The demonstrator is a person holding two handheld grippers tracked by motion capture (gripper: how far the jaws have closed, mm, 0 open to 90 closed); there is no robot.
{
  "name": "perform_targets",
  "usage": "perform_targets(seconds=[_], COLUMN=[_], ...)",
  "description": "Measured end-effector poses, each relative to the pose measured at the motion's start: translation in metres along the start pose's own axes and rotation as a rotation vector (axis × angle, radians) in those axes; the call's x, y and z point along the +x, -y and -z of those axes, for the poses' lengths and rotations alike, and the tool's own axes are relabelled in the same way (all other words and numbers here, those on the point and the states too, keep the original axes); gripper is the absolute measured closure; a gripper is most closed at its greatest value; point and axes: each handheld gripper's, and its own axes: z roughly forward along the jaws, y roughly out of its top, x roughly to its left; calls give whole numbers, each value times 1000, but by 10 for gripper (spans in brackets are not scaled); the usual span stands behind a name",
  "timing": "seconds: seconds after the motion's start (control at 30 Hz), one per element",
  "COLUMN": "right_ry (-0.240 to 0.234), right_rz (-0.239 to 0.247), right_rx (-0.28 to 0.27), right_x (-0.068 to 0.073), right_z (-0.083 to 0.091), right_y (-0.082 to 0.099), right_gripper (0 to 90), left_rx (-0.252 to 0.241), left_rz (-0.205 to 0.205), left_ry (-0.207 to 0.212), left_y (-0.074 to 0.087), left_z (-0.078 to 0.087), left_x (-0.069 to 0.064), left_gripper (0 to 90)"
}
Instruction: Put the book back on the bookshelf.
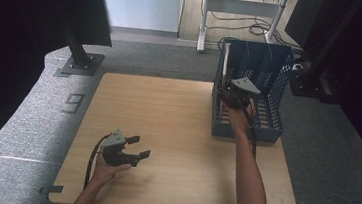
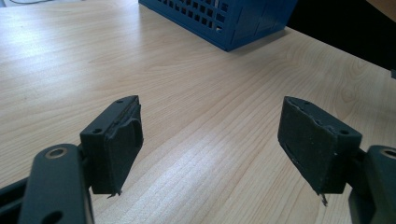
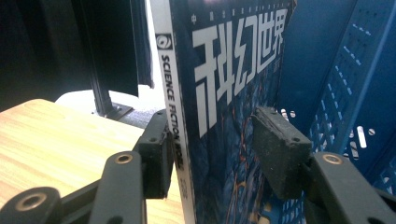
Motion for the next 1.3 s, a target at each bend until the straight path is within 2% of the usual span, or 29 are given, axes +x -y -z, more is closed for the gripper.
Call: perform_targets(seconds=[0.13, 0.27, 0.73, 0.87, 0.93, 1.03, 1.3], right_ry=[-18, -33, -75, -85, -79, -82, -111], right_rz=[2, 7, -2, -16, -30, -30, -47], right_rx=[11, -6, -13, -9, 10, -2, 8], right_x=[1, 4, 11, 11, 14, 16, 20], right_z=[4, 11, 28, 34, 38, 46, 69], right_y=[0, 0, 5, 9, 11, 17, 35], right_gripper=[458, 456, 439, 439, 439, 446, 446], left_rx=[1, 3, 8, 11, 10, 9, 9], left_rz=[-1, 0, -1, -1, -1, -5, -6], left_ry=[1, 1, 2, -2, -2, -3, -6], left_y=[0, 0, 1, 2, 2, 1, 1], left_z=[0, -1, -2, -2, -2, -2, -1], left_x=[0, -1, -2, -1, -1, -2, -3], left_gripper=[221, 221, 221, 221, 221, 222, 221])
